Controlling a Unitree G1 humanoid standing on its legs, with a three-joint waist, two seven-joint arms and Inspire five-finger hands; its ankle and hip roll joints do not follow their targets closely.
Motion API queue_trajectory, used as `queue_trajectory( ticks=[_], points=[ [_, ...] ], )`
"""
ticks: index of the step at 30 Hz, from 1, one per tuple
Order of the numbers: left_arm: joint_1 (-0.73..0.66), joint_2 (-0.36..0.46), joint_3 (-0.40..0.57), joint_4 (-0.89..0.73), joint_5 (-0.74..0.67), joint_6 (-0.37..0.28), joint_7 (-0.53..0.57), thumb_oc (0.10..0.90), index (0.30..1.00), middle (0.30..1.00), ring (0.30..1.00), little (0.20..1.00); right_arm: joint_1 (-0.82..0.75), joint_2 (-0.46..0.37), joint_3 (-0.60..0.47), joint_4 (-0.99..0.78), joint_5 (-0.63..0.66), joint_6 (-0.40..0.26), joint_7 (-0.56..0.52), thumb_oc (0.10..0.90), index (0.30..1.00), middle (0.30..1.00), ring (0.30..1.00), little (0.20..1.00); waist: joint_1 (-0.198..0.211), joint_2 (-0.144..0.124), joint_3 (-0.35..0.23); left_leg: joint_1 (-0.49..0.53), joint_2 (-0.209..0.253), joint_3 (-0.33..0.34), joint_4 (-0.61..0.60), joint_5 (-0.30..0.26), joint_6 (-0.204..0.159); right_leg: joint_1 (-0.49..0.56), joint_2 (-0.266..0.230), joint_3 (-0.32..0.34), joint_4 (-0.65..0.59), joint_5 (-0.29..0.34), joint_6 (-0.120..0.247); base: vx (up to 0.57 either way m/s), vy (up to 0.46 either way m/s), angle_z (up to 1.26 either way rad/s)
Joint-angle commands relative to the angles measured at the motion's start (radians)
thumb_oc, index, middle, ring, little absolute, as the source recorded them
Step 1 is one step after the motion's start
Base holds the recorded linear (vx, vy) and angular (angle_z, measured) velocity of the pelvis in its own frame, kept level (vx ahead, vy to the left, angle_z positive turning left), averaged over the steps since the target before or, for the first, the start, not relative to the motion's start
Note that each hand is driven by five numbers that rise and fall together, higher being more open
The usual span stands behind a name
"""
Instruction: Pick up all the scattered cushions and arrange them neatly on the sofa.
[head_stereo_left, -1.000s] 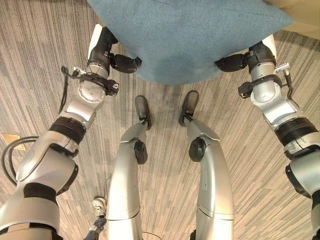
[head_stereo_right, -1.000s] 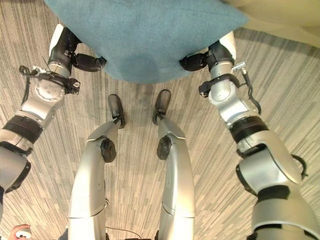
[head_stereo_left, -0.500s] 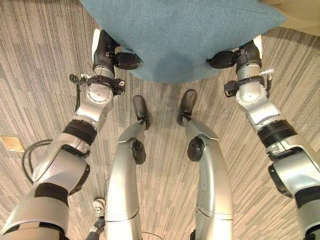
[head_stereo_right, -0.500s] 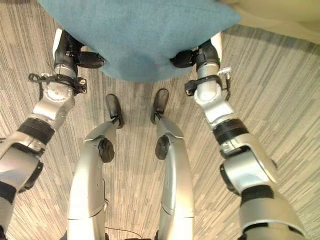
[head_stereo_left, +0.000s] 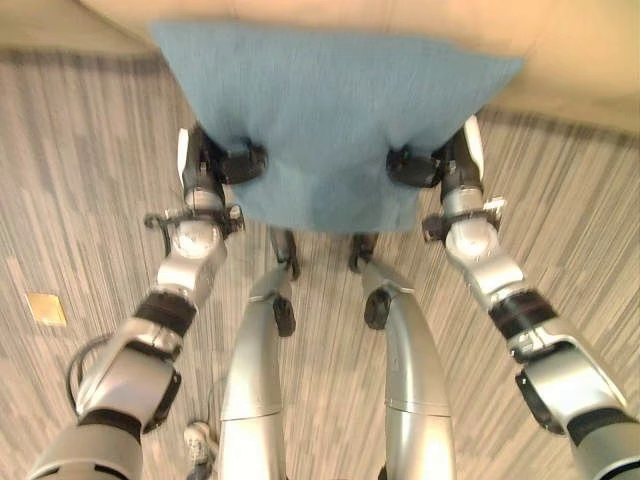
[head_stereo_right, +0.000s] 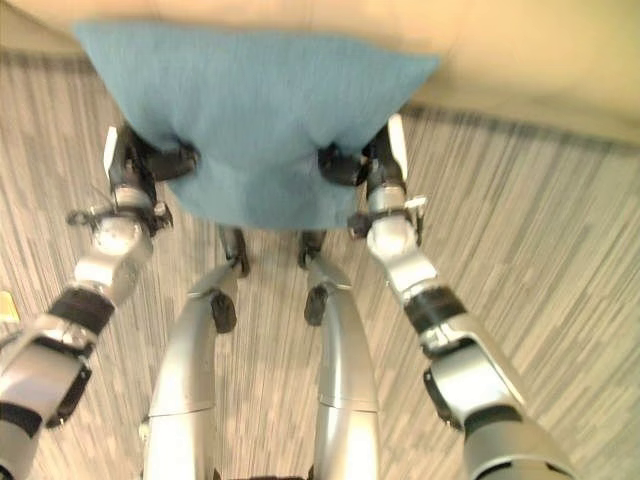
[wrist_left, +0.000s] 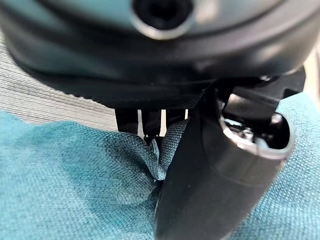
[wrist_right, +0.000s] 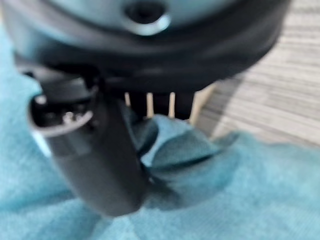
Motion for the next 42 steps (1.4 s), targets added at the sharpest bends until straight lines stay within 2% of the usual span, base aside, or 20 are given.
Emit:
queue_trajectory(
  ticks=[1, 4, 5, 7, 8, 9, 11, 12, 13, 14, 15, 16, 17, 18, 19, 21, 26, 32, 38, 42],
  points=[
    [0.01, -0.186, -0.046, -0.239, 0.055, -0.156, -0.097, 0.4, 0.3, 0.3, 0.3, 0.3, -0.033, 0.188, 0.029, -0.252, 0.065, -0.216, 0.126, 0.4, 0.3, 0.3, 0.3, 0.3, -0.003, 0.034, -0.137, 0.04, 0.004, -0.094, -0.094, -0.033, -0.053, 0.126, 0.034, -0.014, -0.051, -0.095, 0.109, -0.04, -0.067, 0.09],
    [0.107, -0.198, -0.03, -0.327, 0.08, -0.168, -0.102, 0.4, 0.3, 0.3, 0.3, 0.3, 0.079, 0.189, 0.001, -0.349, 0.079, -0.235, 0.153, 0.4, 0.3, 0.3, 0.3, 0.3, 0.0, 0.027, -0.143, 0.166, 0.011, -0.101, -0.167, -0.021, -0.069, 0.241, 0.025, -0.027, -0.121, -0.086, 0.114, -0.03, -0.055, 0.02],
    [0.112, -0.199, -0.03, -0.331, 0.082, -0.167, -0.101, 0.4, 0.3, 0.3, 0.3, 0.3, 0.084, 0.189, 0.001, -0.352, 0.079, -0.233, 0.153, 0.4, 0.3, 0.3, 0.3, 0.3, 0.0, 0.027, -0.14, 0.175, 0.011, -0.101, -0.172, -0.019, -0.069, 0.249, 0.025, -0.028, -0.125, -0.085, 0.114, -0.01, -0.079, -0.02],
    [0.195, -0.196, -0.024, -0.391, 0.097, -0.174, -0.116, 0.4, 0.3, 0.3, 0.3, 0.3, 0.179, 0.176, -0.012, -0.437, 0.061, -0.234, 0.172, 0.4, 0.3, 0.3, 0.3, 0.3, 0.001, 0.018, -0.153, 0.309, 0.01, -0.103, -0.24, -0.009, -0.082, 0.372, 0.026, -0.045, -0.196, -0.081, 0.116, 0.01, -0.073, 0.01],
    [0.195, -0.196, -0.024, -0.391, 0.097, -0.174, -0.116, 0.4, 0.3, 0.3, 0.3, 0.3, 0.179, 0.176, -0.012, -0.437, 0.061, -0.234, 0.172, 0.4, 0.3, 0.3, 0.3, 0.3, 0.001, 0.018, -0.153, 0.309, 0.01, -0.103, -0.24, -0.009, -0.082, 0.372, 0.026, -0.045, -0.196, -0.081, 0.116, -0.04, -0.055, 0.05],
    [0.259, -0.202, -0.014, -0.442, 0.094, -0.176, -0.125, 0.4, 0.3, 0.3, 0.3, 0.3, 0.257, 0.175, -0.023, -0.486, 0.05, -0.231, 0.182, 0.4, 0.3, 0.3, 0.3, 0.3, 0.005, 0.011, -0.155, 0.41, 0.006, -0.099, -0.302, 0.036, -0.086, 0.471, 0.026, -0.066, -0.267, -0.043, 0.11, -0.02, -0.057, 0.05],
    [0.289, -0.202, -0.013, -0.451, 0.094, -0.178, -0.13, 0.4, 0.3, 0.3, 0.3, 0.3, 0.284, 0.171, -0.022, -0.502, 0.039, -0.226, 0.184, 0.4, 0.3, 0.3, 0.3, 0.3, 0.004, 0.008, -0.157, 0.453, 0.007, -0.101, -0.317, 0.037, -0.087, 0.516, 0.024, -0.073, -0.289, -0.04, 0.111, 0.01, -0.046, 0.07],
    [0.32, -0.204, -0.01, -0.465, 0.097, -0.177, -0.136, 0.4, 0.3, 0.3, 0.3, 0.3, 0.318, 0.172, -0.025, -0.521, 0.026, -0.224, 0.187, 0.4, 0.3, 0.3, 0.3, 0.3, 0.006, 0.005, -0.16, 0.506, 0.006, -0.101, -0.341, 0.041, -0.091, 0.566, 0.029, -0.074, -0.31, -0.04, 0.112, 0.09, -0.061, 0.1],
    [0.376, -0.207, 0.001, -0.491, 0.079, -0.181, -0.146, 0.4, 0.3, 0.3, 0.3, 0.3, 0.376, 0.164, -0.034, -0.544, 0.02, -0.219, 0.197, 0.4, 0.3, 0.3, 0.3, 0.3, 0.011, 0.0, -0.17, 0.604, 0.003, -0.103, -0.38, 0.051, -0.097, 0.665, 0.034, -0.086, -0.355, -0.037, 0.115, 0.12, -0.074, 0.08],
    [0.405, -0.207, 0.005, -0.506, 0.075, -0.178, -0.153, 0.4, 0.3, 0.3, 0.3, 0.3, 0.404, 0.16, -0.041, -0.556, 0.019, -0.216, 0.202, 0.4, 0.3, 0.3, 0.3, 0.3, 0.014, -0.001, -0.172, 0.655, 0.002, -0.099, -0.404, 0.055, -0.099, 0.714, 0.04, -0.091, -0.375, -0.036, 0.115, 0.1, -0.057, 0.07],
    [0.406, -0.207, 0.005, -0.506, 0.075, -0.178, -0.153, 0.4, 0.3, 0.3, 0.3, 0.3, 0.405, 0.16, -0.041, -0.557, 0.019, -0.215, 0.202, 0.4, 0.3, 0.3, 0.3, 0.3, 0.014, -0.001, -0.169, 0.661, 0.002, -0.099, -0.406, 0.056, -0.099, 0.719, 0.041, -0.091, -0.377, -0.036, 0.116, 0.13, -0.03, 0.04],
    [0.47, -0.194, 0.022, -0.526, 0.077, -0.181, -0.167, 0.4, 0.3, 0.3, 0.3, 0.3, 0.461, 0.14, -0.058, -0.577, 0.011, -0.214, 0.225, 0.4, 0.3, 0.3, 0.3, 0.3, 0.019, -0.003, -0.182, 0.76, 0.001, -0.095, -0.461, 0.068, -0.106, 0.817, 0.05, -0.103, -0.427, -0.033, 0.122, 0.1, -0.018, 0.05],
    [0.471, -0.194, 0.022, -0.526, 0.077, -0.181, -0.167, 0.4, 0.3, 0.3, 0.3, 0.3, 0.462, 0.14, -0.058, -0.578, 0.011, -0.213, 0.225, 0.4, 0.3, 0.3, 0.3, 0.3, 0.02, -0.003, -0.179, 0.765, 0.001, -0.095, -0.463, 0.069, -0.107, 0.822, 0.051, -0.103, -0.429, -0.033, 0.122, 0.14, -0.015, 0.01],
    [0.504, -0.185, 0.033, -0.54, 0.081, -0.181, -0.175, 0.4, 0.3, 0.3, 0.3, 0.3, 0.488, 0.129, -0.066, -0.586, -0.001, -0.212, 0.23, 0.4, 0.3, 0.3, 0.3, 0.3, 0.021, -0.001, -0.19, 0.809, 0.0, -0.09, -0.492, 0.079, -0.109, 0.867, 0.056, -0.108, -0.455, -0.027, 0.124, 0.13, 0.001, 0.01],
    [0.569, -0.167, 0.059, -0.563, 0.094, -0.181, -0.188, 0.4, 0.3, 0.3, 0.3, 0.3, 0.537, 0.098, -0.088, -0.619, -0.034, -0.207, 0.249, 0.4, 0.3, 0.3, 0.3, 0.3, 0.024, -0.001, -0.215, 0.898, 0.003, -0.079, -0.542, 0.086, -0.118, 0.961, 0.067, -0.112, -0.503, -0.029, 0.13, 0.2, 0.004, 0.01],
    [0.633, -0.152, 0.085, -0.592, 0.107, -0.177, -0.199, 0.4, 0.3, 0.3, 0.3, 0.3, 0.589, 0.08, -0.113, -0.655, -0.052, -0.203, 0.266, 0.4, 0.3, 0.3, 0.3, 0.3, 0.026, -0.003, -0.243, 0.978, 0.008, -0.063, -0.592, 0.098, -0.126, 1.047, 0.077, -0.119, -0.556, -0.024, 0.137, 0.17, 0.005, 0.02],
    [0.739, -0.125, 0.15, -0.641, 0.148, -0.169, -0.213, 0.4, 0.3, 0.3, 0.3, 0.3, 0.69, 0.055, -0.181, -0.695, -0.092, -0.189, 0.287, 0.4, 0.3, 0.3, 0.3, 0.3, 0.028, -0.002, -0.318, 1.102, 0.005, -0.046, -0.673, 0.115, -0.131, 1.183, 0.1, -0.12, -0.657, -0.012, 0.145, 0.12, 0.01, 0.04],
    [0.797, -0.133, 0.186, -0.659, 0.162, -0.154, -0.207, 0.4, 0.3, 0.3, 0.3, 0.3, 0.743, 0.076, -0.213, -0.708, -0.084, -0.174, 0.297, 0.4, 0.3, 0.3, 0.3, 0.3, 0.035, -0.001, -0.359, 1.19, 0.004, -0.044, -0.702, 0.109, -0.129, 1.282, 0.113, -0.107, -0.69, -0.021, 0.144, 0.04, 0.001, 0.0],
    [0.811, -0.139, 0.183, -0.665, 0.178, -0.14, -0.22, 0.4, 0.3, 0.3, 0.3, 0.3, 0.756, 0.068, -0.219, -0.72, -0.111, -0.168, 0.302, 0.4, 0.3, 0.3, 0.3, 0.3, 0.042, -0.002, -0.364, 1.214, 0.0, -0.055, -0.693, 0.101, -0.129, 1.325, 0.117, -0.1, -0.711, -0.03, 0.139, -0.01, -0.002, 0.03],
    [0.82, -0.138, 0.173, -0.665, 0.184, -0.136, -0.236, 0.4, 0.3, 0.3, 0.3, 0.3, 0.766, 0.066, -0.221, -0.716, -0.114, -0.169, 0.309, 0.4, 0.3, 0.3, 0.3, 0.3, 0.045, -0.008, -0.347, 1.177, -0.007, -0.067, -0.624, 0.081, -0.128, 1.315, 0.11, -0.105, -0.709, -0.029, 0.136, -0.1, 0.012, 0.22]
  ],
)
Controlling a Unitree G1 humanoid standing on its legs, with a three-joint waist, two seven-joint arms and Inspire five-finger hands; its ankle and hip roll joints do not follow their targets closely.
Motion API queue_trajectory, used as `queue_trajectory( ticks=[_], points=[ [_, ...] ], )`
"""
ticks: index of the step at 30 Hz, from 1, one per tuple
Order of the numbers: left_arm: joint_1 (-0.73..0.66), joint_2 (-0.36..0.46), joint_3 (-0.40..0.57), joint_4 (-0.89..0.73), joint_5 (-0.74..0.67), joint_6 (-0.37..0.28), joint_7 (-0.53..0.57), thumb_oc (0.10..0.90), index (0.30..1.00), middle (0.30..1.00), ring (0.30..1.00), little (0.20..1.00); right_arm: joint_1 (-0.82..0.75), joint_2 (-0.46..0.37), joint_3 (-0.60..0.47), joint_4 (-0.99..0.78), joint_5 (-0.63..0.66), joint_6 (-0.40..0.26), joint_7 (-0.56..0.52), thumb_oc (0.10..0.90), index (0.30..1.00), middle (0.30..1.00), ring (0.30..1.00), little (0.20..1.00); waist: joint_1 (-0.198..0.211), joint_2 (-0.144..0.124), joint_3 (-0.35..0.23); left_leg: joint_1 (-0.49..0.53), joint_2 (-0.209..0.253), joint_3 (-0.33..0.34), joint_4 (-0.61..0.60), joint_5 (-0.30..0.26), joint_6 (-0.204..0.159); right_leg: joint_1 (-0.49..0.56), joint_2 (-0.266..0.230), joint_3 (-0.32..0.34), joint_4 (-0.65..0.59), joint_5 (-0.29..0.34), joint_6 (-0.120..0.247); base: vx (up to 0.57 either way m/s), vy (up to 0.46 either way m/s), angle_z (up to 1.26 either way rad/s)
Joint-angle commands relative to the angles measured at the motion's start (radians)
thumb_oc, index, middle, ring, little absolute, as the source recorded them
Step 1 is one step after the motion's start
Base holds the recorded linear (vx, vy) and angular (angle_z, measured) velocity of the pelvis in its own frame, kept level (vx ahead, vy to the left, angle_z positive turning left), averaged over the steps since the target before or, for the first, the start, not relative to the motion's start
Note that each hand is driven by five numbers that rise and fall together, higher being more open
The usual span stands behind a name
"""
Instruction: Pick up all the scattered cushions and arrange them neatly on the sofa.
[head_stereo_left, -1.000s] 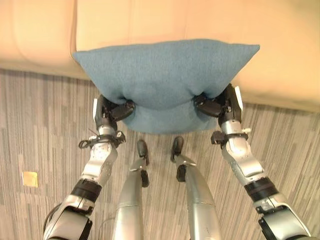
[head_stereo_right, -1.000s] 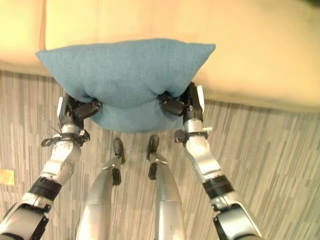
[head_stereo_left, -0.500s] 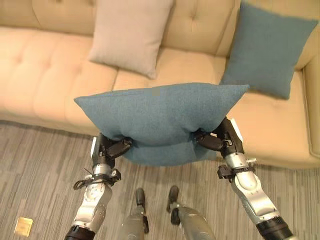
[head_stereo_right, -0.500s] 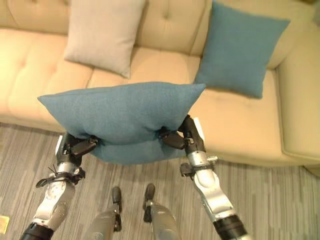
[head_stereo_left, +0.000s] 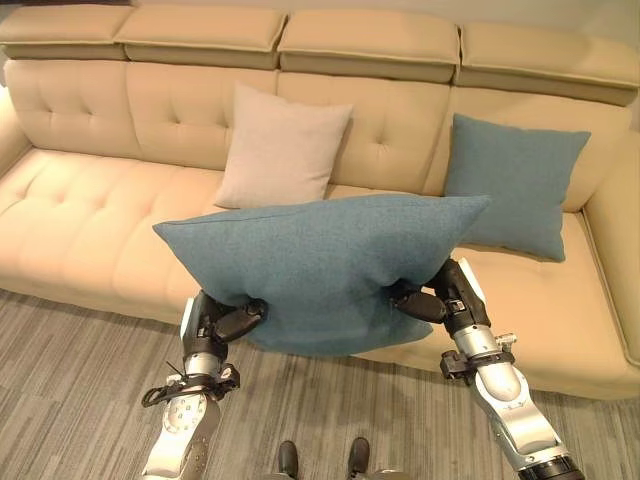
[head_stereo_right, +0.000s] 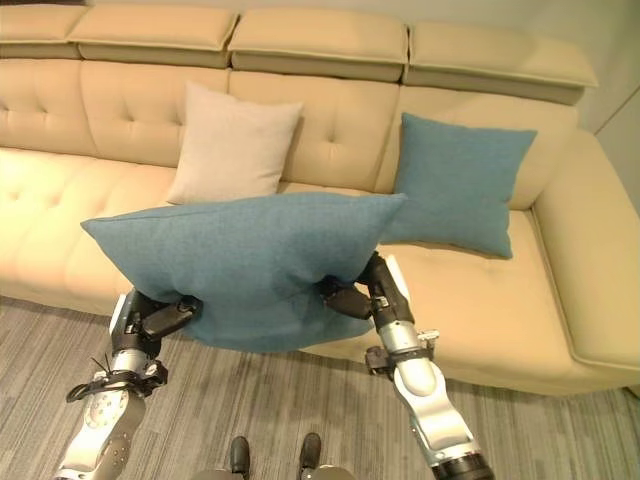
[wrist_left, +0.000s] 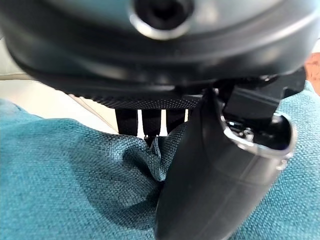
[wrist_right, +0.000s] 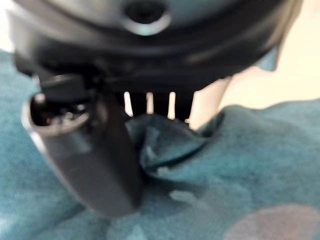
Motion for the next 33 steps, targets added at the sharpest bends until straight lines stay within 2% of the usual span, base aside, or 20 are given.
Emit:
queue_trajectory(
  ticks=[1, 2, 5, 6, 7, 8, 9, 13, 16, 17, 19, 20, 21, 22, 23, 24, 25, 30, 31, 33],
  points=[
    [-0.068, 0.018, -0.044, -0.129, 0.049, -0.095, -0.088, 0.4, 0.3, 0.3, 0.3, 0.3, -0.04, 0.027, 0.033, -0.163, -0.007, -0.125, 0.039, 0.4, 0.3, 0.3, 0.3, 0.3, 0.018, -0.057, -0.12, -0.107, -0.013, 0.01, 0.12, -0.052, -0.048, -0.008, -0.039, 0.025, 0.034, -0.118, 0.093, -0.14, 0.017, 0.22],
    [-0.069, 0.018, -0.045, -0.128, 0.048, -0.095, -0.09, 0.4, 0.3, 0.3, 0.3, 0.3, -0.044, 0.023, 0.033, -0.159, -0.009, -0.125, 0.037, 0.4, 0.3, 0.3, 0.3, 0.3, 0.023, -0.062, -0.109, -0.133, -0.016, 0.009, 0.151, -0.057, -0.05, -0.014, -0.047, 0.02, 0.036, -0.114, 0.092, -0.21, 0.042, 0.26],
    [-0.065, 0.014, -0.047, -0.127, 0.044, -0.09, -0.104, 0.4, 0.3, 0.3, 0.3, 0.3, -0.06, 0.012, 0.04, -0.163, -0.023, -0.125, 0.038, 0.4, 0.3, 0.3, 0.3, 0.3, 0.025, -0.074, -0.092, -0.171, -0.017, 0.01, 0.248, -0.126, -0.031, -0.048, -0.076, -0.003, 0.054, -0.096, 0.095, -0.18, 0.082, 0.29],
    [-0.071, 0.009, -0.05, -0.126, 0.041, -0.09, -0.112, 0.4, 0.3, 0.3, 0.3, 0.3, -0.062, 0.004, 0.038, -0.169, -0.031, -0.125, 0.04, 0.4, 0.3, 0.3, 0.3, 0.3, 0.012, -0.081, -0.074, -0.163, 0.005, 0.064, 0.295, -0.165, -0.018, -0.069, -0.097, -0.025, 0.069, -0.087, 0.099, -0.16, 0.09, 0.17],
    [-0.071, 0.009, -0.05, -0.126, 0.041, -0.09, -0.112, 0.4, 0.3, 0.3, 0.3, 0.3, -0.063, 0.004, 0.038, -0.169, -0.031, -0.125, 0.04, 0.4, 0.3, 0.3, 0.3, 0.3, 0.012, -0.081, -0.075, -0.164, 0.004, 0.063, 0.295, -0.164, -0.018, -0.07, -0.098, -0.025, 0.069, -0.087, 0.099, -0.14, 0.151, 0.36],
    [-0.071, 0.006, -0.054, -0.124, 0.037, -0.09, -0.124, 0.4, 0.3, 0.3, 0.3, 0.3, -0.051, 0.003, 0.033, -0.171, -0.032, -0.12, 0.047, 0.4, 0.3, 0.3, 0.3, 0.3, -0.009, -0.078, -0.086, -0.127, 0.032, 0.143, 0.28, -0.185, -0.014, -0.084, -0.109, -0.052, 0.071, -0.081, 0.104, -0.01, 0.161, 0.46],
    [-0.064, 0.004, -0.058, -0.129, 0.038, -0.086, -0.13, 0.4, 0.3, 0.3, 0.3, 0.3, -0.039, 0.007, 0.029, -0.171, -0.037, -0.116, 0.054, 0.4, 0.3, 0.3, 0.3, 0.3, -0.016, -0.066, -0.098, -0.092, 0.039, 0.167, 0.242, -0.183, -0.016, -0.085, -0.105, -0.065, 0.074, -0.081, 0.107, 0.0, 0.159, 0.58],
    [-0.054, 0.007, -0.059, -0.126, 0.047, -0.081, -0.126, 0.4, 0.3, 0.3, 0.3, 0.3, -0.027, 0.011, 0.026, -0.166, -0.041, -0.111, 0.056, 0.4, 0.3, 0.3, 0.3, 0.3, -0.014, -0.063, -0.111, -0.072, 0.024, 0.152, 0.191, -0.17, -0.016, -0.081, -0.11, -0.07, 0.077, -0.076, 0.113, 0.02, 0.123, 0.39],
    [-0.043, 0.022, -0.049, -0.134, 0.056, -0.074, -0.139, 0.4, 0.3, 0.3, 0.3, 0.3, -0.036, 0.041, 0.041, -0.147, -0.03, -0.099, 0.083, 0.4, 0.3, 0.3, 0.3, 0.3, 0.007, -0.062, -0.1, -0.044, -0.011, 0.127, 0.111, -0.161, 0.015, -0.117, -0.141, -0.056, 0.182, -0.088, 0.128, -0.03, 0.203, 0.12],
    [-0.043, 0.023, -0.049, -0.134, 0.056, -0.074, -0.139, 0.4, 0.3, 0.3, 0.3, 0.3, -0.037, 0.041, 0.041, -0.147, -0.03, -0.099, 0.083, 0.4, 0.3, 0.3, 0.3, 0.3, 0.006, -0.064, -0.102, -0.048, -0.013, 0.127, 0.109, -0.156, 0.017, -0.121, -0.143, -0.056, 0.181, -0.085, 0.128, -0.07, 0.173, 0.15],
    [-0.041, 0.028, -0.045, -0.127, 0.057, -0.071, -0.141, 0.4, 0.3, 0.3, 0.3, 0.3, -0.041, 0.065, 0.052, -0.144, -0.037, -0.102, 0.089, 0.4, 0.3, 0.3, 0.3, 0.3, 0.012, -0.064, -0.087, -0.039, -0.025, 0.093, 0.085, -0.151, 0.028, -0.151, -0.147, 0.008, 0.241, -0.099, 0.144, -0.06, 0.084, 0.2],
    [-0.043, 0.027, -0.045, -0.124, 0.061, -0.075, -0.139, 0.4, 0.3, 0.3, 0.3, 0.3, -0.04, 0.068, 0.052, -0.145, -0.044, -0.106, 0.091, 0.4, 0.3, 0.3, 0.3, 0.3, 0.003, -0.063, -0.082, -0.043, -0.031, 0.072, 0.081, -0.148, 0.032, -0.167, -0.129, 0.082, 0.251, -0.103, 0.153, -0.05, 0.035, 0.54],
    [-0.043, 0.027, -0.045, -0.124, 0.061, -0.075, -0.139, 0.4, 0.3, 0.3, 0.3, 0.3, -0.041, 0.068, 0.052, -0.144, -0.044, -0.106, 0.091, 0.4, 0.3, 0.3, 0.3, 0.3, 0.003, -0.063, -0.084, -0.047, -0.031, 0.072, 0.081, -0.145, 0.032, -0.17, -0.129, 0.083, 0.249, -0.1, 0.152, -0.04, 0.039, 0.68],
    [-0.043, 0.027, -0.046, -0.122, 0.063, -0.077, -0.141, 0.4, 0.3, 0.3, 0.3, 0.3, -0.04, 0.068, 0.051, -0.146, -0.051, -0.108, 0.091, 0.4, 0.3, 0.3, 0.3, 0.3, -0.003, -0.063, -0.082, -0.053, -0.038, 0.053, 0.077, -0.14, 0.035, -0.18, -0.101, 0.159, 0.251, -0.103, 0.155, -0.03, 0.035, 0.77],
    [-0.047, 0.024, -0.057, -0.116, 0.068, -0.076, -0.151, 0.4, 0.3, 0.3, 0.3, 0.3, -0.028, 0.061, 0.04, -0.147, -0.06, -0.11, 0.089, 0.4, 0.3, 0.3, 0.3, 0.3, -0.027, -0.061, -0.077, -0.067, -0.059, -0.011, 0.074, -0.126, 0.038, -0.191, -0.021, 0.341, 0.247, -0.121, 0.145, -0.03, 0.034, 0.85],
    [-0.048, 0.024, -0.057, -0.116, 0.068, -0.076, -0.151, 0.4, 0.3, 0.3, 0.3, 0.3, -0.029, 0.061, 0.04, -0.147, -0.06, -0.11, 0.089, 0.4, 0.3, 0.3, 0.3, 0.3, -0.027, -0.061, -0.079, -0.071, -0.059, -0.011, 0.074, -0.123, 0.038, -0.194, -0.021, 0.341, 0.244, -0.117, 0.144, -0.04, -0.009, 1.71],
    [-0.062, 0.028, -0.068, -0.106, 0.061, -0.075, -0.166, 0.4, 0.3, 0.3, 0.3, 0.3, -0.018, 0.051, 0.027, -0.154, -0.049, -0.115, 0.089, 0.4, 0.3, 0.3, 0.3, 0.3, -0.038, -0.067, -0.073, -0.097, -0.082, -0.073, 0.065, -0.102, 0.032, -0.196, 0.019, 0.431, 0.212, -0.096, 0.133, -0.03, -0.051, 1.76],
    [-0.075, 0.038, -0.073, -0.102, 0.038, -0.065, -0.184, 0.4, 0.3, 0.3, 0.3, 0.3, -0.013, 0.039, 0.018, -0.166, -0.026, -0.114, 0.098, 0.4, 0.3, 0.3, 0.3, 0.3, -0.029, -0.069, -0.082, -0.123, -0.09, -0.133, 0.04, -0.074, 0.007, -0.171, 0.005, 0.393, 0.147, -0.085, 0.115, 0.03, -0.104, 1.09],
    [-0.068, 0.035, -0.07, -0.105, 0.032, -0.062, -0.19, 0.4, 0.3, 0.3, 0.3, 0.3, -0.009, 0.031, 0.015, -0.174, -0.021, -0.113, 0.107, 0.4, 0.3, 0.3, 0.3, 0.3, -0.025, -0.07, -0.085, -0.137, -0.094, -0.147, 0.045, -0.074, -0.004, -0.161, -0.008, 0.357, 0.115, -0.075, 0.113, 0.06, -0.164, 0.72],
    [-0.065, 0.032, -0.07, -0.108, 0.026, -0.06, -0.194, 0.4, 0.3, 0.3, 0.3, 0.3, -0.007, 0.023, 0.012, -0.176, -0.016, -0.115, 0.107, 0.4, 0.3, 0.3, 0.3, 0.3, -0.029, -0.069, -0.081, -0.153, -0.095, -0.149, 0.066, -0.081, -0.007, -0.154, -0.017, 0.333, 0.103, -0.074, 0.113, 0.02, -0.094, 0.97]
  ],
)
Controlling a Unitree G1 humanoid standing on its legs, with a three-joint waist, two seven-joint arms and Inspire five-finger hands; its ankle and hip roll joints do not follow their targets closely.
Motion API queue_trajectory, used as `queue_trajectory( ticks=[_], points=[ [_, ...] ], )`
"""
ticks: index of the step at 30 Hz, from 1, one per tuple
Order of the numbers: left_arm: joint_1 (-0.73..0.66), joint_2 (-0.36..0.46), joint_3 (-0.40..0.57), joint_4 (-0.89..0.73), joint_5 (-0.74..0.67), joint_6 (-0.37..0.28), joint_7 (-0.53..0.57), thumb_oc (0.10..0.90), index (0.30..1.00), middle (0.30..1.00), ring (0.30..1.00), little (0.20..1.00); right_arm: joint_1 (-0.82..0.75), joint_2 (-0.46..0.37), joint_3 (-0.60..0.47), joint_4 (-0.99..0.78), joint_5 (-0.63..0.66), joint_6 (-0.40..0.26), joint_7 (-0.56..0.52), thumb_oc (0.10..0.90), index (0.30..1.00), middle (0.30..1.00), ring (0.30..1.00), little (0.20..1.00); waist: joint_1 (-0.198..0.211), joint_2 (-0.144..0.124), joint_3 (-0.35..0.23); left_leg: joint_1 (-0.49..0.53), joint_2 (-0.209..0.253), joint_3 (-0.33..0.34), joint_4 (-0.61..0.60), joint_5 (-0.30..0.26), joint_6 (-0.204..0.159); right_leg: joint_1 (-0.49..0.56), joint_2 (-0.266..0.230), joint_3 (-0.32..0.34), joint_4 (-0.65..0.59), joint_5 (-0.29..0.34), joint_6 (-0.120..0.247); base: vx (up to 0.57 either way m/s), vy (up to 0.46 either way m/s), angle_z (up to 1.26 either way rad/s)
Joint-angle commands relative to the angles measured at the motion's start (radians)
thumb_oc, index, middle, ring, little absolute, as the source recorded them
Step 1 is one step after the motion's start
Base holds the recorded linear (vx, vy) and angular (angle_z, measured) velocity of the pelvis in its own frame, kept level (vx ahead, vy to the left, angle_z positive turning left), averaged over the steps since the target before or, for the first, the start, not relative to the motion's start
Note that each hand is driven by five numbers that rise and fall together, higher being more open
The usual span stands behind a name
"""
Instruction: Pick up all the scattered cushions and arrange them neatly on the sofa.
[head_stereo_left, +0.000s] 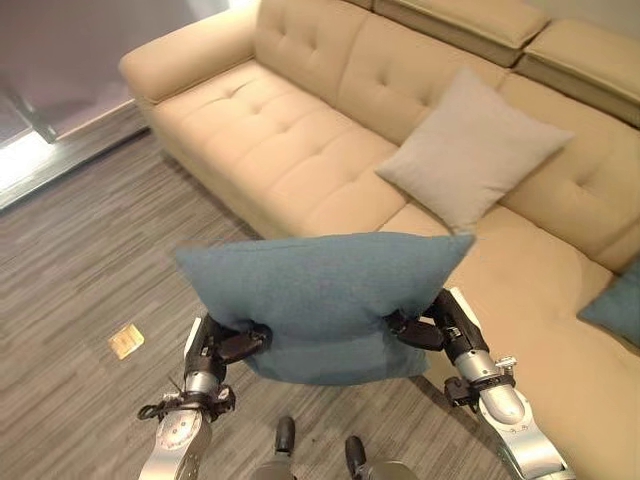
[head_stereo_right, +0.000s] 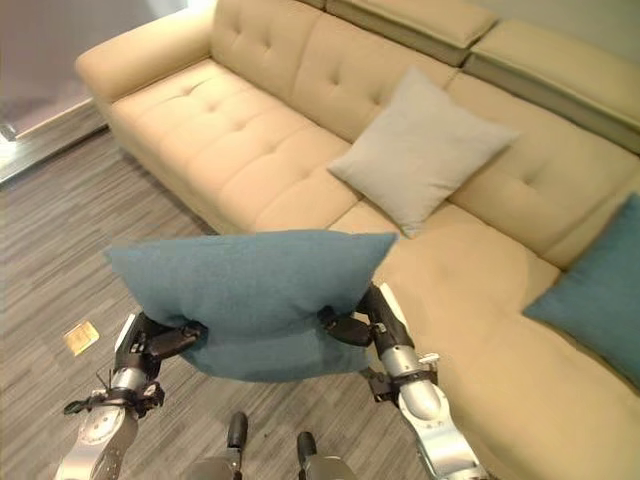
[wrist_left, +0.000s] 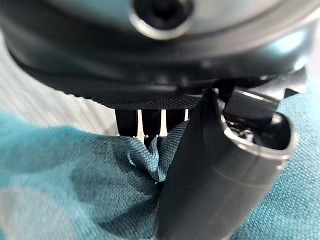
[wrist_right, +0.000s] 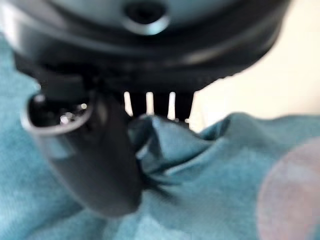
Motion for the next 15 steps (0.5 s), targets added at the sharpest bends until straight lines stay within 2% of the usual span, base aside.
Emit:
queue_trajectory(
  ticks=[1, 2, 4, 6, 9, 10, 11, 13, 15],
  points=[
    [-0.12, -0.005, -0.049, -0.172, -0.017, -0.105, -0.114, 0.4, 0.3, 0.3, 0.3, 0.3, -0.106, 0.038, 0.018, -0.185, 0.045, -0.152, 0.041, 0.4, 0.3, 0.3, 0.3, 0.3, -0.018, -0.073, -0.064, 0.009, -0.094, 0.105, 0.081, -0.174, 0.017, -0.01, -0.087, -0.021, -0.159, 0.092, 0.088, -0.02, -0.049, 0.97],
    [-0.119, -0.007, -0.049, -0.171, -0.02, -0.105, -0.118, 0.4, 0.3, 0.3, 0.3, 0.3, -0.11, 0.03, 0.016, -0.183, 0.046, -0.152, 0.042, 0.4, 0.3, 0.3, 0.3, 0.3, -0.021, -0.073, -0.058, -0.014, -0.094, 0.116, 0.116, -0.182, 0.014, -0.006, -0.095, -0.043, -0.165, 0.091, 0.089, -0.07, -0.064, 1.01],
    [-0.132, -0.017, -0.058, -0.175, -0.032, -0.104, -0.123, 0.4, 0.3, 0.3, 0.3, 0.3, -0.126, 0.01, 0.007, -0.178, 0.038, -0.152, 0.028, 0.4, 0.3, 0.3, 0.3, 0.3, -0.039, -0.071, -0.039, -0.055, -0.034, 0.3, 0.203, -0.2, 0.023, 0.014, -0.134, -0.136, -0.16, 0.08, 0.09, -0.06, -0.04, 1.08],
    [-0.132, -0.013, -0.06, -0.174, -0.035, -0.101, -0.134, 0.4, 0.3, 0.3, 0.3, 0.3, -0.13, 0.015, 0.0, -0.181, 0.043, -0.148, 0.024, 0.4, 0.3, 0.3, 0.3, 0.3, -0.05, -0.072, -0.049, -0.063, 0.006, 0.407, 0.236, -0.208, 0.029, 0.02, -0.148, -0.184, -0.164, 0.079, 0.091, 0.01, -0.02, 1.42],
    [-0.117, -0.005, -0.06, -0.168, -0.033, -0.089, -0.146, 0.4, 0.3, 0.3, 0.3, 0.3, -0.124, 0.028, -0.002, -0.189, 0.047, -0.143, 0.034, 0.4, 0.3, 0.3, 0.3, 0.3, -0.056, -0.072, -0.069, -0.033, 0.016, 0.435, 0.212, -0.218, 0.031, 0.042, -0.149, -0.213, -0.172, 0.072, 0.097, 0.15, 0.034, 0.72],
    [-0.109, 0.005, -0.059, -0.174, -0.029, -0.083, -0.143, 0.4, 0.3, 0.3, 0.3, 0.3, -0.132, 0.046, 0.015, -0.184, 0.069, -0.14, 0.043, 0.4, 0.3, 0.3, 0.3, 0.3, -0.049, -0.084, -0.07, -0.021, 0.013, 0.425, 0.216, -0.23, 0.032, 0.057, -0.15, -0.206, -0.167, 0.064, 0.101, 0.21, 0.068, 0.24],
    [-0.11, 0.005, -0.058, -0.174, -0.029, -0.082, -0.143, 0.4, 0.3, 0.3, 0.3, 0.3, -0.133, 0.046, 0.015, -0.184, 0.069, -0.14, 0.043, 0.4, 0.3, 0.3, 0.3, 0.3, -0.05, -0.085, -0.072, -0.024, 0.012, 0.426, 0.214, -0.225, 0.033, 0.053, -0.15, -0.206, -0.168, 0.067, 0.1, 0.17, 0.124, 0.29],
    [-0.099, 0.022, -0.048, -0.19, -0.027, -0.08, -0.14, 0.4, 0.3, 0.3, 0.3, 0.3, -0.153, 0.074, 0.039, -0.192, 0.092, -0.14, 0.053, 0.4, 0.3, 0.3, 0.3, 0.3, -0.024, -0.101, -0.062, -0.024, -0.003, 0.397, 0.22, -0.245, 0.047, 0.051, -0.159, -0.195, -0.119, 0.053, 0.11, 0.1, 0.171, 0.04],
    [-0.096, 0.027, -0.038, -0.195, -0.018, -0.081, -0.131, 0.4, 0.3, 0.3, 0.3, 0.3, -0.175, 0.081, 0.058, -0.19, 0.083, -0.141, 0.057, 0.4, 0.3, 0.3, 0.3, 0.3, -0.013, -0.096, -0.055, -0.012, -0.015, 0.39, 0.203, -0.256, 0.065, 0.02, -0.179, -0.186, -0.033, 0.053, 0.129, 0.04, 0.168, -0.15]
  ],
)
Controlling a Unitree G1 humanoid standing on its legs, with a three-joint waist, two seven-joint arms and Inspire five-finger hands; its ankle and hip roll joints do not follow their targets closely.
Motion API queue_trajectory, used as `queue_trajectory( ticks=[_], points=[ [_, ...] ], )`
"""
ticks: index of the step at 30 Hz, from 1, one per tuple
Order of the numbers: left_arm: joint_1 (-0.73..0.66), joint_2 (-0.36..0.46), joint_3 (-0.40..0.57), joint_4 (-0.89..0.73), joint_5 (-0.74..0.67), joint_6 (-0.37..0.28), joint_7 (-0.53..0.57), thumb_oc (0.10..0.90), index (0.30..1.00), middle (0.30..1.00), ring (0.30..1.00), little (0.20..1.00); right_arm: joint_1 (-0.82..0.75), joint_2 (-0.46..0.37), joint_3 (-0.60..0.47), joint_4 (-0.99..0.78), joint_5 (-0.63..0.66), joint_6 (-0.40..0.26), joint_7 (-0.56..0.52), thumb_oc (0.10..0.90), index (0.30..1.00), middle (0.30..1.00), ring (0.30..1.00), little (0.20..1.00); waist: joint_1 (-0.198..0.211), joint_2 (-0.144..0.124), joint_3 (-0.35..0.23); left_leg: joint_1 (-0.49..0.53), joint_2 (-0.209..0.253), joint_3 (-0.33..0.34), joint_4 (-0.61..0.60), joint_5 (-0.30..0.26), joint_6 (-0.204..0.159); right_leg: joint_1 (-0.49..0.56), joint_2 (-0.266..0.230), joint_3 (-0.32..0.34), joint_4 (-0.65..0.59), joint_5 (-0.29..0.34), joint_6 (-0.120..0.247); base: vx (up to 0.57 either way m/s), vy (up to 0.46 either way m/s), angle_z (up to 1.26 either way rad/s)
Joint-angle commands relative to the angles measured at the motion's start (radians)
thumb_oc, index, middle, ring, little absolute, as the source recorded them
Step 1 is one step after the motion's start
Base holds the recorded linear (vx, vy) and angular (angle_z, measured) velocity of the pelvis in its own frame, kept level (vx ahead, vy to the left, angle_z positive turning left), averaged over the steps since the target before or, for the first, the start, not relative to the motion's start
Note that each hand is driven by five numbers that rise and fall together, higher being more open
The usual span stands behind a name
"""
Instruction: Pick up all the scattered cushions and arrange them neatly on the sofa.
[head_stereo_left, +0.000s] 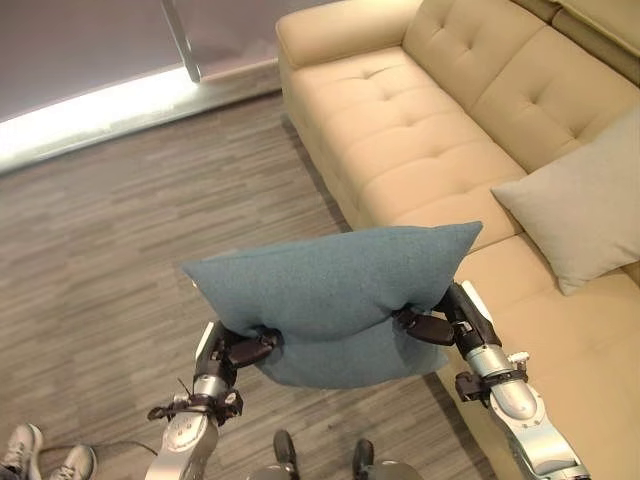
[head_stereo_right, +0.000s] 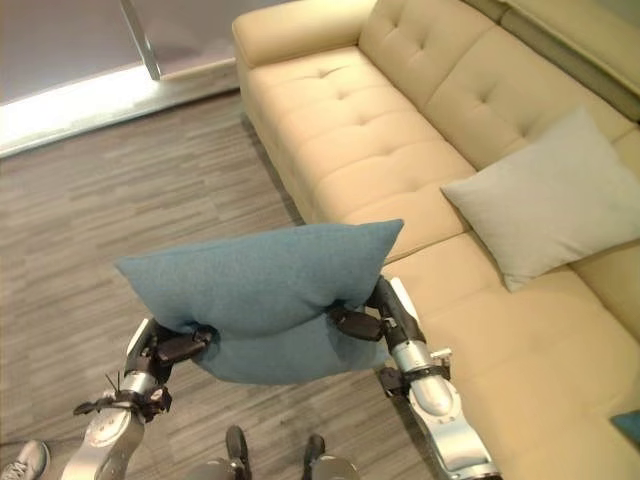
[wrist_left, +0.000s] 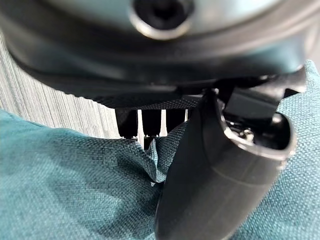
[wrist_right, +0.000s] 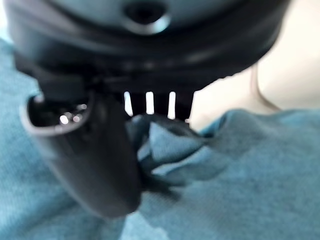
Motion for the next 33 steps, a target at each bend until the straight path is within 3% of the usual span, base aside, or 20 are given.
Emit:
queue_trajectory(
  ticks=[1, 3, 4, 6, 8, 11, 12, 13, 15, 19, 22, 23, 24, 25, 27, 28, 29, 30, 31, 33],
  points=[
    [-0.076, -0.016, -0.045, -0.195, 0.021, -0.101, -0.097, 0.4, 0.3, 0.3, 0.3, 0.3, -0.144, 0.044, 0.06, -0.185, 0.075, -0.146, 0.056, 0.4, 0.3, 0.3, 0.3, 0.3, 0.001, 0.0, -0.08, -0.031, -0.032, -0.038, -0.027, -0.098, -0.017, -0.021, -0.014, 0.056, -0.025, 0.054, 0.129, 0.04, 0.175, -0.23],
    [-0.078, -0.006, -0.04, -0.202, 0.022, -0.104, -0.097, 0.4, 0.3, 0.3, 0.3, 0.3, -0.163, 0.053, 0.075, -0.188, 0.068, -0.146, 0.061, 0.4, 0.3, 0.3, 0.3, 0.3, 0.012, 0.006, -0.071, -0.018, -0.041, -0.037, -0.04, -0.102, 0.002, -0.061, -0.041, 0.058, 0.082, 0.074, 0.15, 0.09, 0.195, -0.41],
    [-0.086, -0.002, -0.045, -0.196, 0.032, -0.104, -0.096, 0.4, 0.3, 0.3, 0.3, 0.3, -0.153, 0.057, 0.072, -0.187, 0.062, -0.144, 0.065, 0.4, 0.3, 0.3, 0.3, 0.3, 0.005, 0.013, -0.063, 0.01, -0.051, -0.06, -0.062, -0.101, 0.013, -0.11, -0.011, 0.108, 0.194, 0.084, 0.152, 0.18, 0.212, -0.34],
    [-0.091, -0.001, -0.051, -0.185, 0.051, -0.106, -0.096, 0.4, 0.3, 0.3, 0.3, 0.3, -0.137, 0.053, 0.063, -0.181, 0.054, -0.143, 0.068, 0.4, 0.3, 0.3, 0.3, 0.3, -0.011, 0.019, -0.063, 0.042, -0.069, -0.092, -0.08, -0.103, 0.02, -0.137, 0.049, 0.151, 0.226, 0.075, 0.141, 0.22, 0.165, 0.11],
    [-0.089, 0.0, -0.05, -0.183, 0.055, -0.105, -0.097, 0.4, 0.3, 0.3, 0.3, 0.3, -0.13, 0.05, 0.058, -0.183, 0.052, -0.144, 0.07, 0.4, 0.3, 0.3, 0.3, 0.3, -0.018, 0.022, -0.064, 0.057, -0.073, -0.102, -0.091, -0.106, 0.023, -0.151, 0.068, 0.158, 0.235, 0.072, 0.137, 0.15, 0.062, 0.51],
    [-0.09, 0.0, -0.055, -0.174, 0.058, -0.103, -0.095, 0.4, 0.3, 0.3, 0.3, 0.3, -0.116, 0.047, 0.048, -0.186, 0.064, -0.146, 0.072, 0.4, 0.3, 0.3, 0.3, 0.3, -0.035, 0.027, -0.067, 0.098, -0.083, -0.133, -0.125, -0.118, 0.021, -0.211, 0.086, 0.142, 0.178, 0.065, 0.119, 0.26, 0.043, 0.26],
    [-0.099, -0.004, -0.058, -0.171, 0.062, -0.102, -0.094, 0.4, 0.3, 0.3, 0.3, 0.3, -0.11, 0.043, 0.039, -0.185, 0.071, -0.149, 0.07, 0.4, 0.3, 0.3, 0.3, 0.3, -0.05, 0.02, -0.062, 0.128, -0.103, -0.153, -0.135, -0.131, 0.021, -0.256, 0.093, 0.148, 0.092, 0.099, 0.116, 0.18, 0.017, 0.25],
    [-0.099, -0.005, -0.058, -0.17, 0.063, -0.102, -0.093, 0.4, 0.3, 0.3, 0.3, 0.3, -0.11, 0.042, 0.038, -0.185, 0.071, -0.149, 0.07, 0.4, 0.3, 0.3, 0.3, 0.3, -0.052, 0.023, -0.061, 0.131, -0.1, -0.157, -0.136, -0.133, 0.021, -0.251, 0.096, 0.144, 0.087, 0.099, 0.116, 0.31, 0.003, 0.24],
    [-0.119, -0.018, -0.063, -0.165, 0.062, -0.102, -0.095, 0.4, 0.3, 0.3, 0.3, 0.3, -0.106, 0.041, 0.029, -0.181, 0.082, -0.147, 0.069, 0.4, 0.3, 0.3, 0.3, 0.3, -0.074, 0.016, -0.057, 0.171, -0.125, -0.186, -0.14, -0.162, 0.013, -0.284, 0.077, 0.132, -0.07, 0.167, 0.142, 0.34, -0.017, 0.32],
    [-0.121, -0.026, -0.069, -0.166, 0.075, -0.107, -0.11, 0.4, 0.3, 0.3, 0.3, 0.3, -0.084, 0.037, 0.014, -0.186, 0.083, -0.151, 0.071, 0.4, 0.3, 0.3, 0.3, 0.3, -0.084, 0.012, -0.061, 0.215, -0.145, -0.21, -0.129, -0.202, 0.008, -0.26, 0.065, 0.122, -0.111, 0.198, 0.144, 0.31, -0.036, 0.42],
    [-0.114, -0.038, -0.078, -0.17, 0.076, -0.106, -0.113, 0.4, 0.3, 0.3, 0.3, 0.3, -0.068, 0.024, 0.003, -0.184, 0.068, -0.155, 0.067, 0.4, 0.3, 0.3, 0.3, 0.3, -0.102, 0.027, -0.092, 0.251, -0.129, -0.217, -0.119, -0.226, -0.015, -0.234, 0.062, 0.112, -0.089, 0.196, 0.123, 0.38, -0.086, 0.54],
    [-0.105, -0.045, -0.075, -0.17, 0.072, -0.108, -0.115, 0.4, 0.3, 0.3, 0.3, 0.3, -0.054, 0.013, -0.008, -0.184, 0.065, -0.157, 0.069, 0.4, 0.3, 0.3, 0.3, 0.3, -0.116, 0.041, -0.113, 0.255, -0.1, -0.206, -0.063, -0.193, -0.055, -0.193, 0.065, 0.09, -0.088, 0.179, 0.106, 0.38, -0.116, 0.54],
    [-0.103, -0.043, -0.074, -0.172, 0.073, -0.109, -0.114, 0.4, 0.3, 0.3, 0.3, 0.3, -0.052, 0.007, -0.01, -0.185, 0.067, -0.156, 0.069, 0.4, 0.3, 0.3, 0.3, 0.3, -0.122, 0.052, -0.115, 0.245, -0.078, -0.198, 0.023, -0.163, -0.083, -0.162, 0.078, 0.082, -0.087, 0.167, 0.092, 0.37, -0.117, 0.5],
    [-0.103, -0.042, -0.074, -0.172, 0.073, -0.109, -0.114, 0.4, 0.3, 0.3, 0.3, 0.3, -0.052, 0.007, -0.01, -0.185, 0.067, -0.156, 0.069, 0.4, 0.3, 0.3, 0.3, 0.3, -0.124, 0.049, -0.117, 0.241, -0.081, -0.2, 0.023, -0.159, -0.083, -0.164, 0.074, 0.081, -0.09, 0.171, 0.093, 0.18, -0.084, 0.28],
    [-0.104, -0.042, -0.061, -0.17, 0.059, -0.111, -0.101, 0.4, 0.3, 0.3, 0.3, 0.3, -0.06, -0.001, -0.022, -0.182, 0.08, -0.159, 0.048, 0.4, 0.3, 0.3, 0.3, 0.3, -0.115, 0.019, -0.101, 0.101, -0.046, -0.149, 0.31, -0.082, -0.116, -0.094, 0.066, 0.075, -0.114, 0.138, 0.056, 0.2, -0.136, 0.24],
    [-0.105, -0.042, -0.062, -0.169, 0.059, -0.111, -0.101, 0.4, 0.3, 0.3, 0.3, 0.3, -0.06, -0.001, -0.022, -0.182, 0.079, -0.159, 0.048, 0.4, 0.3, 0.3, 0.3, 0.3, -0.114, 0.02, -0.101, 0.096, -0.043, -0.149, 0.318, -0.086, -0.116, -0.095, 0.068, 0.075, -0.113, 0.138, 0.056, 0.25, -0.177, 0.01],
    [-0.114, -0.04, -0.061, -0.162, 0.056, -0.105, -0.098, 0.4, 0.3, 0.3, 0.3, 0.3, -0.069, -0.004, -0.026, -0.173, 0.077, -0.154, 0.036, 0.4, 0.3, 0.3, 0.3, 0.3, -0.098, -0.011, -0.086, 0.001, -0.02, -0.105, 0.372, -0.108, -0.087, -0.059, 0.052, 0.072, -0.123, 0.117, 0.043, 0.11, -0.074, -0.08],
    [-0.115, -0.039, -0.061, -0.161, 0.056, -0.105, -0.098, 0.4, 0.3, 0.3, 0.3, 0.3, -0.07, -0.003, -0.026, -0.172, 0.076, -0.155, 0.036, 0.4, 0.3, 0.3, 0.3, 0.3, -0.097, -0.009, -0.085, -0.003, -0.016, -0.105, 0.382, -0.115, -0.086, -0.059, 0.055, 0.072, -0.122, 0.115, 0.043, 0.26, -0.097, 0.09],
    [-0.114, -0.034, -0.056, -0.157, 0.058, -0.096, -0.099, 0.4, 0.3, 0.3, 0.3, 0.3, -0.074, 0.003, -0.033, -0.175, 0.078, -0.149, 0.028, 0.4, 0.3, 0.3, 0.3, 0.3, -0.081, -0.025, -0.082, -0.053, -0.008, -0.091, 0.329, -0.154, -0.063, -0.03, 0.053, 0.078, -0.134, 0.099, 0.049, 0.23, -0.018, 0.05],
    [-0.111, -0.031, -0.052, -0.159, 0.059, -0.095, -0.101, 0.4, 0.3, 0.3, 0.3, 0.3, -0.076, 0.005, -0.036, -0.177, 0.079, -0.149, 0.031, 0.4, 0.3, 0.3, 0.3, 0.3, -0.075, -0.031, -0.082, -0.074, -0.007, -0.086, 0.276, -0.161, -0.057, -0.015, 0.052, 0.084, -0.142, 0.092, 0.054, 0.25, 0.014, -0.22]
  ],
)
